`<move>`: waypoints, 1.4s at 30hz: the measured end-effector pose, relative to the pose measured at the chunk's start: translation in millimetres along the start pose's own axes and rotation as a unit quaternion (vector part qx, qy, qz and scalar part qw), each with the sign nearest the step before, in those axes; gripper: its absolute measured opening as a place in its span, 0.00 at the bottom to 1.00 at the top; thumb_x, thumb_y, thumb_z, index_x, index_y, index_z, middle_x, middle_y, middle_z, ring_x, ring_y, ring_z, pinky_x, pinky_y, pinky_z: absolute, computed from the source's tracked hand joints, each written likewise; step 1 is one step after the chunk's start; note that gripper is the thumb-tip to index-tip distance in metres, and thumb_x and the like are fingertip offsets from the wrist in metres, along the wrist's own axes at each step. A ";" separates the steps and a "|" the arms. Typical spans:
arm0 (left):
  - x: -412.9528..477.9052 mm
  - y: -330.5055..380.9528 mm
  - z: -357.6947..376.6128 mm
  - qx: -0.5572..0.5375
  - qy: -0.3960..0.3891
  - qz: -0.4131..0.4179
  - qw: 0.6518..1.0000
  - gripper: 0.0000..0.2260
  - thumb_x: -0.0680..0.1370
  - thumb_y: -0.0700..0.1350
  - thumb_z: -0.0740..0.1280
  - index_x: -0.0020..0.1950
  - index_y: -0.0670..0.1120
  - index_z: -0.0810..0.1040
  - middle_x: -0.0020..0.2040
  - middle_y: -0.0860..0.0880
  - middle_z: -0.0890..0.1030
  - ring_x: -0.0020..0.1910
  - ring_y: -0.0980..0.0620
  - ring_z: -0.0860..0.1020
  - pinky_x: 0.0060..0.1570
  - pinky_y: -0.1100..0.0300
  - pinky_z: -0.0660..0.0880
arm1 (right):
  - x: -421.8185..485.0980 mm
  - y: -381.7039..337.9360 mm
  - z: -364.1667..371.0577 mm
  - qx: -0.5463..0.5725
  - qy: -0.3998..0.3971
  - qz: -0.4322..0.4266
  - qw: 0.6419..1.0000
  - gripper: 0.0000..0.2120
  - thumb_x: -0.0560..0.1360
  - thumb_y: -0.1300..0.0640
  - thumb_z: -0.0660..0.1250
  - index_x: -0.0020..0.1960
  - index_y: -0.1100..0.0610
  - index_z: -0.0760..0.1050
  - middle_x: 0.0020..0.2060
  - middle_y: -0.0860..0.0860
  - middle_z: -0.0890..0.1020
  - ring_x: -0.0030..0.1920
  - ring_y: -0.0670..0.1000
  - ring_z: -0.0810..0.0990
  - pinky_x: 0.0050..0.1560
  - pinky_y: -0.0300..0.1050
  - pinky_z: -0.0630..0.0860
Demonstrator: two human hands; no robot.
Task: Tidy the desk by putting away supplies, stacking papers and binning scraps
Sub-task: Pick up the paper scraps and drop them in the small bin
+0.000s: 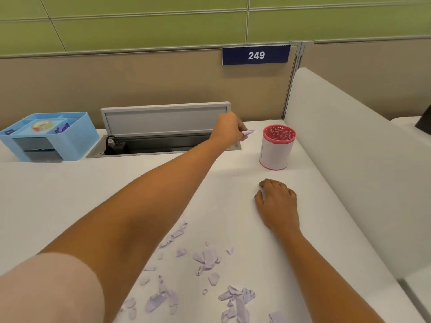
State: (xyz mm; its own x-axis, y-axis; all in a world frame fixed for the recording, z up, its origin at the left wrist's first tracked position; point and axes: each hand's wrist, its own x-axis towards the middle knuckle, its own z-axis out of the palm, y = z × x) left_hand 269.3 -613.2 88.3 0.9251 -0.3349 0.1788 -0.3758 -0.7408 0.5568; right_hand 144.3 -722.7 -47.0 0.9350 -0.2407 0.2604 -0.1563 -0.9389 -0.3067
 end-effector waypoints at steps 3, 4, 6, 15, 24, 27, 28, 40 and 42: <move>25.8 27.1 19.9 0.019 -0.009 0.010 1.000 0.10 0.73 0.38 0.71 0.54 0.40 0.82 0.49 0.41 0.83 0.42 0.49 0.78 0.42 0.62 0.73 | 0.0 0.4 0.9 -0.001 0.008 -0.001 1.000 0.14 0.76 0.56 0.57 0.59 0.57 0.74 0.57 0.51 0.78 0.59 0.54 0.74 0.61 0.50 0.65; 32.4 33.4 25.9 0.030 -0.010 0.012 0.999 0.10 0.73 0.39 0.71 0.54 0.40 0.82 0.50 0.41 0.83 0.46 0.47 0.79 0.46 0.61 0.75 | -0.1 0.5 1.1 -0.001 0.010 -0.001 1.000 0.13 0.76 0.56 0.57 0.58 0.57 0.74 0.57 0.50 0.78 0.59 0.53 0.74 0.60 0.50 0.65; 43.1 43.0 36.3 0.039 -0.004 0.012 0.999 0.10 0.74 0.40 0.70 0.54 0.41 0.82 0.51 0.41 0.83 0.50 0.44 0.80 0.46 0.61 0.75 | 0.0 1.3 1.8 -0.003 0.010 -0.002 1.000 0.14 0.76 0.56 0.56 0.58 0.56 0.73 0.57 0.50 0.77 0.59 0.53 0.73 0.61 0.49 0.65; 57.5 63.5 53.6 0.075 -0.028 0.041 0.996 0.12 0.76 0.40 0.68 0.58 0.38 0.79 0.56 0.39 0.80 0.53 0.42 0.79 0.50 0.56 0.77 | 2.0 4.1 5.2 -0.002 0.008 -0.005 1.000 0.15 0.77 0.55 0.55 0.60 0.55 0.72 0.59 0.49 0.76 0.61 0.52 0.72 0.63 0.49 0.63; 54.1 69.0 56.4 0.059 -0.082 0.053 0.994 0.23 0.76 0.28 0.58 0.69 0.43 0.70 0.67 0.42 0.73 0.64 0.43 0.72 0.59 0.56 0.71 | 1.2 3.7 3.3 0.001 0.000 -0.003 1.000 0.15 0.77 0.55 0.55 0.62 0.55 0.71 0.61 0.49 0.75 0.63 0.52 0.71 0.65 0.49 0.62; 50.4 69.4 53.5 0.027 -0.064 0.047 0.996 0.23 0.76 0.27 0.58 0.69 0.42 0.70 0.66 0.42 0.73 0.65 0.45 0.72 0.60 0.57 0.71 | 1.2 3.6 3.0 0.003 -0.001 -0.002 1.000 0.15 0.77 0.55 0.55 0.62 0.55 0.72 0.62 0.49 0.75 0.63 0.52 0.71 0.65 0.49 0.62; 48.0 69.4 51.9 0.008 -0.051 0.045 0.998 0.22 0.75 0.27 0.58 0.67 0.41 0.71 0.65 0.43 0.74 0.64 0.45 0.73 0.59 0.57 0.71 | 1.1 3.8 2.9 0.004 -0.001 -0.002 1.000 0.16 0.77 0.55 0.55 0.62 0.55 0.72 0.62 0.49 0.75 0.63 0.52 0.71 0.65 0.50 0.62; -89.9 -37.5 29.8 -0.046 0.005 -0.025 0.999 0.13 0.79 0.42 0.63 0.63 0.45 0.75 0.63 0.47 0.77 0.61 0.49 0.74 0.62 0.59 0.68 | -4.1 1.0 0.6 -0.002 0.009 -0.002 1.000 0.15 0.77 0.57 0.57 0.60 0.59 0.73 0.61 0.53 0.77 0.63 0.55 0.72 0.63 0.51 0.64; -114.9 -70.6 20.0 -0.006 0.002 -0.066 0.998 0.15 0.80 0.44 0.62 0.66 0.46 0.72 0.67 0.48 0.74 0.65 0.49 0.71 0.65 0.60 0.65 | -8.1 -0.7 -1.0 -0.001 0.008 0.001 1.000 0.15 0.77 0.58 0.57 0.62 0.60 0.73 0.62 0.55 0.76 0.64 0.56 0.72 0.64 0.52 0.64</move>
State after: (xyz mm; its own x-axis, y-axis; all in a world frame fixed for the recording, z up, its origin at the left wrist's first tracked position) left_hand 188.5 -534.0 12.2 0.9666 -0.2327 0.1078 -0.2509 -0.7713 0.5849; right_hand 136.6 -720.3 -48.0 0.9296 -0.2471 0.2736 -0.1596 -0.9387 -0.3054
